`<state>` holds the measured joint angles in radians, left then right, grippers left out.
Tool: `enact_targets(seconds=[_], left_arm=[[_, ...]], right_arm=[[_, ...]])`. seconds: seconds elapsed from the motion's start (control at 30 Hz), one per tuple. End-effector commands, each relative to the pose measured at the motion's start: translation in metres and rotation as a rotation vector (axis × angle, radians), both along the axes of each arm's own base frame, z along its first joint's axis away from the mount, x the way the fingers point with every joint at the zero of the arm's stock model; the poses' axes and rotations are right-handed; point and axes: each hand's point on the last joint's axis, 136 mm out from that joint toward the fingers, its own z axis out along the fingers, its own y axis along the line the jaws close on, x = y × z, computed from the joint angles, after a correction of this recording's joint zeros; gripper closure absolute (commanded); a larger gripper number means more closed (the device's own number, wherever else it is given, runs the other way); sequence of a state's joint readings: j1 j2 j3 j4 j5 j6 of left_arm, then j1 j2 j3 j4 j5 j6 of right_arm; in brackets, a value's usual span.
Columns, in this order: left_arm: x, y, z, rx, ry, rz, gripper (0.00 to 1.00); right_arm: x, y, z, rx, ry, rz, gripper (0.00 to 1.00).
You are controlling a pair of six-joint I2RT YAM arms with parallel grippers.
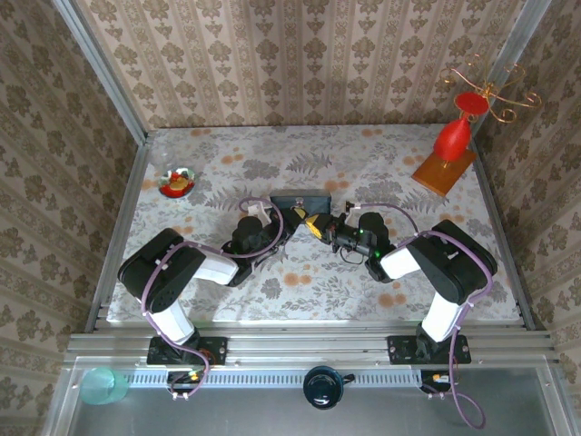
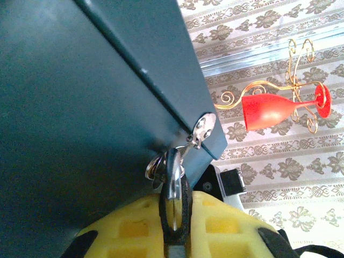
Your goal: Unlock a padlock with a key
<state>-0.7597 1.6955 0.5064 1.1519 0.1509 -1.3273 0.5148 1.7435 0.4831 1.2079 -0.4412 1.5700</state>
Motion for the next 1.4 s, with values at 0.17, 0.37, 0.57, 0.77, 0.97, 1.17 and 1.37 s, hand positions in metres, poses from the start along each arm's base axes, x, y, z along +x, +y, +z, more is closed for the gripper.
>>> enact_targets(seconds=[0.17, 0.37, 0.57, 0.77, 0.97, 1.17, 1.37], left_arm=[[-0.055, -0.056, 0.020, -0.043, -0.067, -0.277, 1.00], [-0.054, -0.056, 0.015, -0.032, -0.054, -0.262, 1.00], [-0.046, -0.038, 0.002, 0.061, -0.015, -0.193, 1.00], [-0.036, -0.019, -0.009, 0.136, 0.027, -0.122, 1.00], [-0.031, -0.013, -0.014, 0.159, 0.044, -0.083, 1.00], [-0.029, -0.009, -0.019, 0.193, 0.062, -0.068, 1.00], [-0.030, -0.005, -0.020, 0.211, 0.064, -0.065, 1.00]], right_arm=[[0.010, 0.024, 0.039, 0.009, -0.121, 0.072, 1.00], [0.009, 0.020, 0.034, -0.027, -0.123, 0.067, 1.00], [0.003, 0.010, 0.023, -0.114, -0.119, 0.065, 0.95], [-0.008, 0.001, 0.010, -0.251, -0.125, 0.080, 0.70], [-0.018, -0.011, -0.003, -0.356, -0.106, 0.084, 0.50], [-0.031, -0.016, 0.003, -0.421, -0.189, 0.115, 0.50], [-0.044, -0.037, 0.018, -0.650, -0.350, 0.128, 0.50]])
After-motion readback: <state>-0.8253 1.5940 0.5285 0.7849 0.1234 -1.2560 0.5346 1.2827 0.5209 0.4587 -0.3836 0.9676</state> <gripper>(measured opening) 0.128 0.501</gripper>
